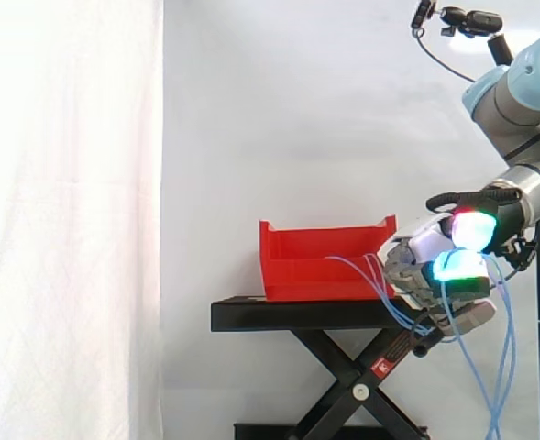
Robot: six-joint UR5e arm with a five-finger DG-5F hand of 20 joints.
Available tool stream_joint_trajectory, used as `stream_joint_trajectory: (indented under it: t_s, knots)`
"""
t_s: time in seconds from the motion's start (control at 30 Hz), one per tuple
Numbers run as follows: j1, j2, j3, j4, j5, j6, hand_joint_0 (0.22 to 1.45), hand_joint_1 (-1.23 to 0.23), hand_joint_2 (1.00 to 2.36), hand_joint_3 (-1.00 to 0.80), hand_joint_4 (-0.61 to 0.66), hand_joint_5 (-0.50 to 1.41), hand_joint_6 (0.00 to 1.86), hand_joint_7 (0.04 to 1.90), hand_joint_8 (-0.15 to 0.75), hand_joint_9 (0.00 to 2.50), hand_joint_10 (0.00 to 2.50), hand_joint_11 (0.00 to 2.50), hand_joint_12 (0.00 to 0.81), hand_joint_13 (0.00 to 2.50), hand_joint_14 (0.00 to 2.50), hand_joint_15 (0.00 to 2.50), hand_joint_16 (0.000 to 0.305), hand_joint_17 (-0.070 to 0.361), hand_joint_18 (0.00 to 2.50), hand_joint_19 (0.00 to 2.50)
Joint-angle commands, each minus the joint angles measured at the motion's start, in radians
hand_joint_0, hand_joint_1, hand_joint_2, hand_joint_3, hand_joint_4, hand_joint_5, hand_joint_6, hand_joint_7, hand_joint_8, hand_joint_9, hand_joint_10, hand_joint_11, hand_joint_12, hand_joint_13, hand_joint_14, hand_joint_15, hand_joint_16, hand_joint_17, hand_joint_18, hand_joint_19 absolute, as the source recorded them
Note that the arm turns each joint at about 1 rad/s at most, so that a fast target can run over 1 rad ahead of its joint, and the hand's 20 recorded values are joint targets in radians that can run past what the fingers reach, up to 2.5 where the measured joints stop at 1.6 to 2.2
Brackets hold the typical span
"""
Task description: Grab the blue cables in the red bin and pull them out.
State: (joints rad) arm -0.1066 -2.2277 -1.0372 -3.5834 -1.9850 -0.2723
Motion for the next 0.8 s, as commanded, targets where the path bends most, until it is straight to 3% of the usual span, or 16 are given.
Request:
stream_joint_trajectory:
  t_s: [0.0,0.77]
  knots:
    - [-0.001,0.000,0.003,0.002,0.000,0.000,0.83,-1.02,1.00,-1.00,0.03,0.57,1.18,0.44,0.178,1.23,0.11,1.69,0.296,1.05,1.86,1.24,0.044,0.098,1.07,1.28]
    - [-0.001,0.000,0.005,0.020,-0.008,-0.028,0.80,-1.03,1.00,-1.00,0.01,0.59,1.11,0.46,0.188,1.21,0.05,1.70,0.295,1.06,1.75,1.26,0.045,0.102,1.05,1.26]
